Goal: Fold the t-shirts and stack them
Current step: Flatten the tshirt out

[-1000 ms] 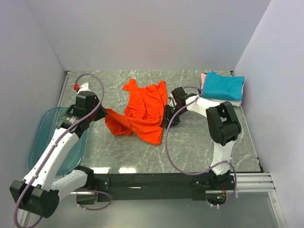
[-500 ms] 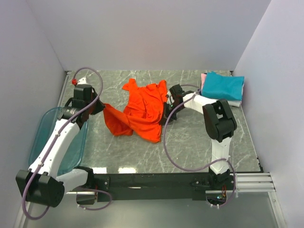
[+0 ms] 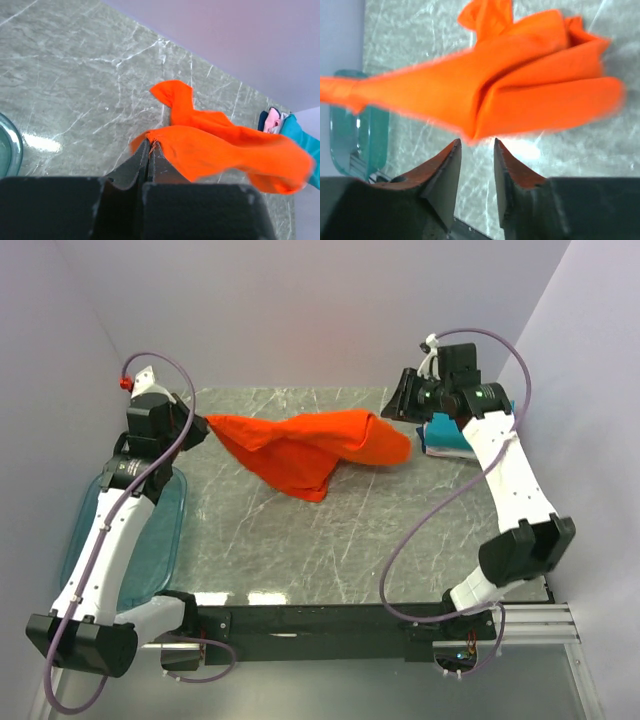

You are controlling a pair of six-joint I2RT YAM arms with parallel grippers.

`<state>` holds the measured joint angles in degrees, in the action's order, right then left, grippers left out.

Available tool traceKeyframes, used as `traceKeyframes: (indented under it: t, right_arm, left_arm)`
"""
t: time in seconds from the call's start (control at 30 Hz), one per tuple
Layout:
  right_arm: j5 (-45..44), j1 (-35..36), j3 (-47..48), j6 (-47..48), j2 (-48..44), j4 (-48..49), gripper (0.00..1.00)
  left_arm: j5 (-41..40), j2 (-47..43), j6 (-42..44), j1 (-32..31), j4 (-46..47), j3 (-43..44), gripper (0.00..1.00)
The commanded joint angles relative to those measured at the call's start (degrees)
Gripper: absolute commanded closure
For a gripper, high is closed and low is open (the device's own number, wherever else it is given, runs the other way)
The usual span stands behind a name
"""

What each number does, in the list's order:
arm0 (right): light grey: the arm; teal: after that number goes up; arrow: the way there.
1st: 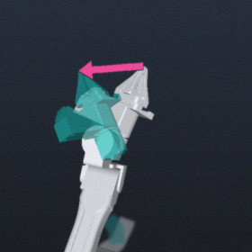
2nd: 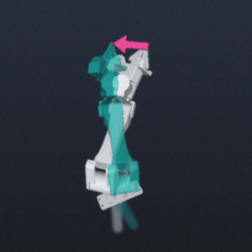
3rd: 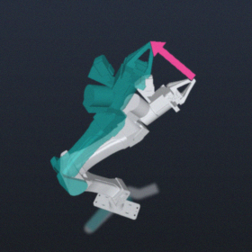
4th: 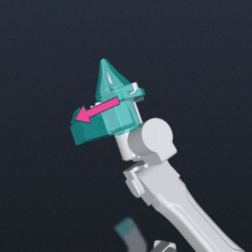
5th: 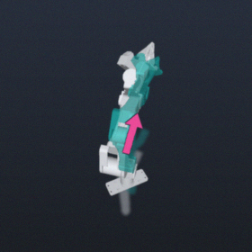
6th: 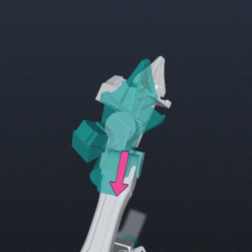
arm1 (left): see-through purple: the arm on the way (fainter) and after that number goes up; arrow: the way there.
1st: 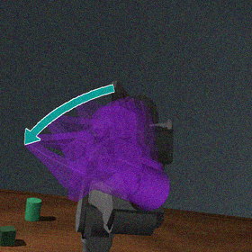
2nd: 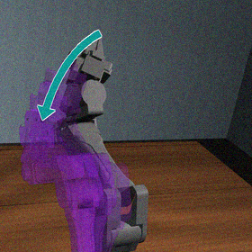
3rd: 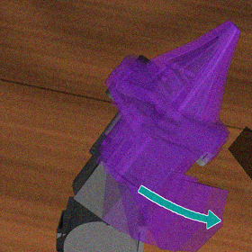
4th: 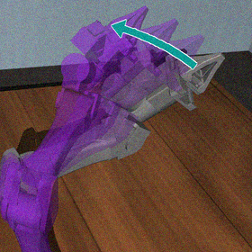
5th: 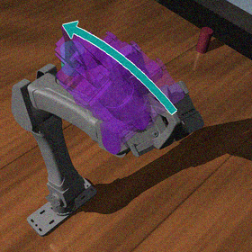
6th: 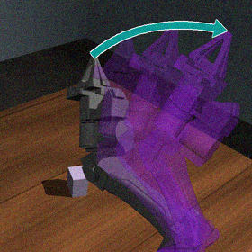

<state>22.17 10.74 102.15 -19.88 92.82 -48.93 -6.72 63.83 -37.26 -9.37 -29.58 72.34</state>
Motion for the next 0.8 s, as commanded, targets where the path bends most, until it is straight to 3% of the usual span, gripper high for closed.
traceKeyframes:
  t: [0.0,0.2,0.77]
  right_arm:
    - [-3.3,0.4,-6.9,1.1,0.0,-4.9,0.59]
    - [-4.8,1.0,-28.5,-0.2,-2.4,2.9,0.58]
    - [-10.4,0.3,-37.9,-0.4,3.2,6.6,0.61]
  left_arm:
    - [-0.1,-1.2,-1.2,0.6,1.9,-3.6,1.00]
    - [0.7,-2.2,-1.2,0.6,1.9,-9.7,1.00]
    - [2.9,0.8,-0.2,0.6,1.8,-10.0,1.00]
